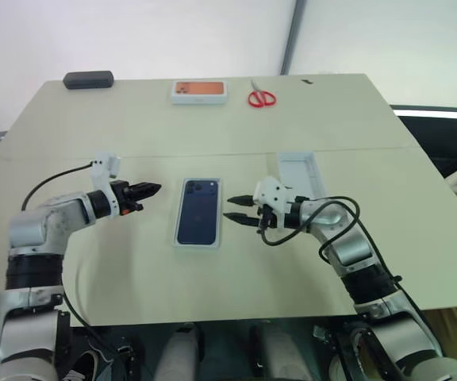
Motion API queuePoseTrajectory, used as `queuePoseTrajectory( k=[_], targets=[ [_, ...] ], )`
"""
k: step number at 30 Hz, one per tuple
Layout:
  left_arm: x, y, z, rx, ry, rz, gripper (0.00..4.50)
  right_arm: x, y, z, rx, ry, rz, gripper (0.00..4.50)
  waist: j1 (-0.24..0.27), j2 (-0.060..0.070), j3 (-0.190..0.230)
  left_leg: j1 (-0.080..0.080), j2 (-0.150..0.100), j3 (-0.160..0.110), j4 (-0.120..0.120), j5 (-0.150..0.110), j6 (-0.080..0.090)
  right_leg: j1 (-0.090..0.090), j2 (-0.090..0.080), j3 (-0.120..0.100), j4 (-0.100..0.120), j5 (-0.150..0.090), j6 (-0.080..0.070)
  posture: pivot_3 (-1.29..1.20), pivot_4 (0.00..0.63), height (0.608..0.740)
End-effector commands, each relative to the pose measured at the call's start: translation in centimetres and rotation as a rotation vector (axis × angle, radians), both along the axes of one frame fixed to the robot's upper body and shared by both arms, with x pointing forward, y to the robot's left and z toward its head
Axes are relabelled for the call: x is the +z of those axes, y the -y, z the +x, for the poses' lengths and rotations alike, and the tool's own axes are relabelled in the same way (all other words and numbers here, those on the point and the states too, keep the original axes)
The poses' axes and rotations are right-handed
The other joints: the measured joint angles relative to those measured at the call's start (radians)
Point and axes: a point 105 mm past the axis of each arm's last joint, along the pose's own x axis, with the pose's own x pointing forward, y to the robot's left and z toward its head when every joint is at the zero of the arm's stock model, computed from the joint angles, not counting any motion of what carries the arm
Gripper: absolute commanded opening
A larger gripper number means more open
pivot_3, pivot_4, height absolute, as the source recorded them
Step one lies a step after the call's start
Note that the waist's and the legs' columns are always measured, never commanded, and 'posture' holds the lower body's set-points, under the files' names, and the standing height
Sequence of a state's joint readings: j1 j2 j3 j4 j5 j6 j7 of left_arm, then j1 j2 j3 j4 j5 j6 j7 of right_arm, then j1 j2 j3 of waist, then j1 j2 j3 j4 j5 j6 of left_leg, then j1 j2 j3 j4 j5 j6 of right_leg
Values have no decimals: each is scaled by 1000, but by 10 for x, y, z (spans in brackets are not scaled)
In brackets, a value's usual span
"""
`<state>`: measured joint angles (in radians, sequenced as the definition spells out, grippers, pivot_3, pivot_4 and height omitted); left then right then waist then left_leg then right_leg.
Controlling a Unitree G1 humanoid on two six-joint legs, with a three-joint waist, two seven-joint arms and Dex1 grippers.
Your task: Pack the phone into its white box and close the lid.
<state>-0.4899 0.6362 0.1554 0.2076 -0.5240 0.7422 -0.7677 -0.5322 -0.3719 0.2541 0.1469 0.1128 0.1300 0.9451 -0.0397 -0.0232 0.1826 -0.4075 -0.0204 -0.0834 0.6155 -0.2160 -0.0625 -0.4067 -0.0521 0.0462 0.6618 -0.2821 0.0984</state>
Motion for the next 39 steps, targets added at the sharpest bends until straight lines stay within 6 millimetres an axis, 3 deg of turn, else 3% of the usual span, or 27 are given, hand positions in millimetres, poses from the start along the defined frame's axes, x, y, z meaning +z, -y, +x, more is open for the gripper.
queuePoseTrajectory(
  k=[1,7,12,16,25,29,39],
  targets=[
    [3,10,0,-10,134,11,0,10,-8,6,-20,96,-8,17,-1,0,0,0,0,1,-1,0,0,0,0,1,0,0,0,0,150,740],
    [-29,25,-9,-86,154,195,0,1,-14,18,-50,164,-110,17,-2,0,0,0,0,0,0,0,0,-1,2,0,1,1,-1,0,150,740],
    [-41,37,-12,-158,186,300,0,-8,-12,12,-20,177,-149,17,2,0,0,0,0,0,0,0,0,0,1,0,0,1,-1,0,150,740],
    [-50,61,-15,-237,206,339,0,-13,-11,10,-16,198,-179,17,7,0,0,0,-1,0,1,0,0,1,2,-1,0,0,-1,0,150,740],
    [-47,106,-7,-296,191,230,0,-19,6,9,-26,193,-230,17,30,0,0,0,-2,1,4,0,1,4,1,-3,0,0,0,0,150,740],
    [-40,145,-5,-370,225,179,0,-15,29,19,-77,201,-272,17,34,1,0,-1,-2,0,6,-1,2,5,1,-3,0,0,0,0,150,740],
    [-30,207,10,-435,246,108,0,-18,67,32,-155,201,-356,17,31,1,0,0,-3,-1,11,-3,5,9,1,-5,-1,0,0,0,150,740]
  ],
)
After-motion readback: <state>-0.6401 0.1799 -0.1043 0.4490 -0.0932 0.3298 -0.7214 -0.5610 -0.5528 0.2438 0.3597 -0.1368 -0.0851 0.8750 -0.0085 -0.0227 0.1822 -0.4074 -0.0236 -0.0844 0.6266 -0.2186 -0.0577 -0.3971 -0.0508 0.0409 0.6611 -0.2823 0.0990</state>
